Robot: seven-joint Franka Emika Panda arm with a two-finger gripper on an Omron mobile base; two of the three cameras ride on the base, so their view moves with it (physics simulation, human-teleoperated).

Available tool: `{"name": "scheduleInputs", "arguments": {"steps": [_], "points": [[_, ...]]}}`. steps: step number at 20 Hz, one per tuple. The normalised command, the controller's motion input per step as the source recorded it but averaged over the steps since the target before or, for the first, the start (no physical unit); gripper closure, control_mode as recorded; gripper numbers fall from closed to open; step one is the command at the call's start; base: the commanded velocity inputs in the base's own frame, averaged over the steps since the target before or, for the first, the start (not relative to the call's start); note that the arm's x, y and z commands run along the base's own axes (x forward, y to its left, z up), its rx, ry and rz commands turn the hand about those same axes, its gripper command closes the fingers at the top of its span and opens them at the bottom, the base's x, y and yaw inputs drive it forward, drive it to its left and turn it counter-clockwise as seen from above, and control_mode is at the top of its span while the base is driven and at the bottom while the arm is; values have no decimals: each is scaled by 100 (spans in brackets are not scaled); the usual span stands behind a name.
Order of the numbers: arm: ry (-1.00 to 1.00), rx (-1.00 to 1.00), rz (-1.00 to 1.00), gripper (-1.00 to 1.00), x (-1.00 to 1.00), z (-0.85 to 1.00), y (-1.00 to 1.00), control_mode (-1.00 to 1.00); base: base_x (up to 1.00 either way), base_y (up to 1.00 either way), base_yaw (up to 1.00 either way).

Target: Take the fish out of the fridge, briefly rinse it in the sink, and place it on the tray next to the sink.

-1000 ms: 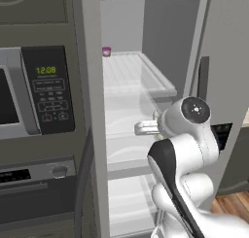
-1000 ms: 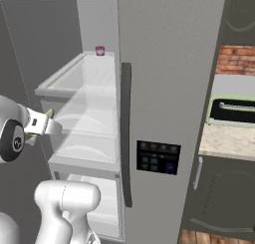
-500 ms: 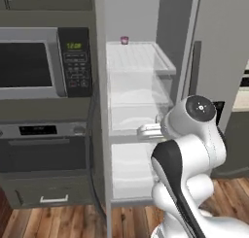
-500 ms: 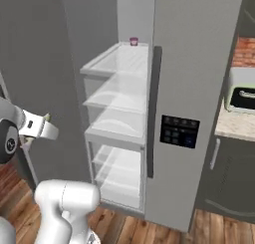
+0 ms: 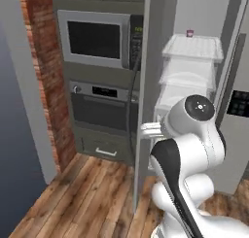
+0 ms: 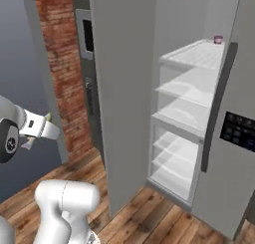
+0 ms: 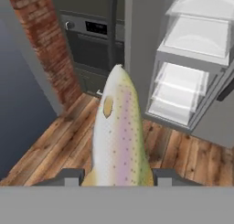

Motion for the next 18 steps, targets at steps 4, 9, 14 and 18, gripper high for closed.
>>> {"name": "scheduleInputs", "arguments": {"steps": [4, 9, 14, 18], "points": [[0, 0, 0, 100, 0, 0, 0, 100, -60, -4, 78], [0, 0, 0, 100, 0, 0, 0, 100, -14, 0, 93], [0, 0, 0, 100, 0, 0, 0, 100, -1, 0, 99], [0, 0, 0, 100, 0, 0, 0, 100, 0, 0, 100]]}}
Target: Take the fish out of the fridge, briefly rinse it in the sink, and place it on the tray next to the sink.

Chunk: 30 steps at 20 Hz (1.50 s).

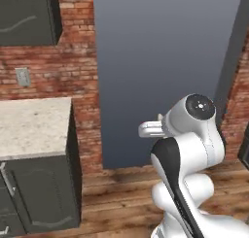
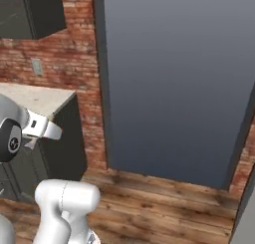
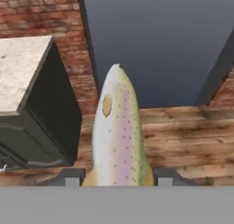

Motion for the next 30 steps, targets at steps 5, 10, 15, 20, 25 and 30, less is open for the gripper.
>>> {"name": "scheduleInputs", "arguments": {"steps": [5, 10, 15, 20, 25, 30], "points": [[0, 0, 0, 100, 0, 0, 0, 100, 0, 0, 100], [0, 0, 0, 100, 0, 0, 0, 100, 0, 0, 100], [0, 0, 0, 100, 0, 0, 0, 100, 0, 2, 98], [0, 0, 0, 100, 0, 0, 0, 100, 0, 5, 96], [0, 0, 0, 100, 0, 0, 0, 100, 0, 1, 97], [0, 0, 0, 100, 0, 0, 0, 100, 22, 0, 89]]}}
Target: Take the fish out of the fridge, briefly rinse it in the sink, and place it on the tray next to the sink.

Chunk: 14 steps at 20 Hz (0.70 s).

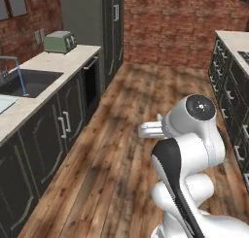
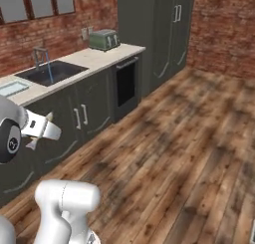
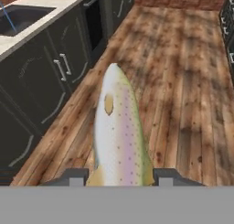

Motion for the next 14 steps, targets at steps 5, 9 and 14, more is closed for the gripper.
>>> {"name": "scheduleInputs", "arguments": {"steps": [5, 9, 14], "points": [[0, 0, 0, 100, 0, 0, 0, 100, 98, -9, 51], [0, 0, 0, 100, 0, 0, 0, 100, 100, -44, 8], [0, 0, 0, 100, 0, 0, 0, 100, 100, -43, 5]]}}
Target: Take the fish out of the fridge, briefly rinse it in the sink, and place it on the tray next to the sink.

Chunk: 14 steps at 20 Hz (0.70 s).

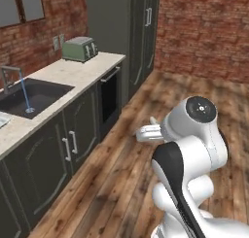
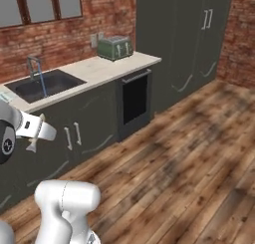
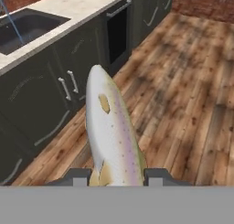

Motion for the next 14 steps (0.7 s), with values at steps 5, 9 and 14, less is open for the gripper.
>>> {"name": "scheduleInputs", "arguments": {"steps": [5, 9, 14], "points": [[0, 0, 0, 100, 0, 0, 0, 100, 100, -41, 4], [0, 0, 0, 100, 0, 0, 0, 100, 100, -29, 27], [0, 0, 0, 100, 0, 0, 0, 100, 100, -15, 49]]}}
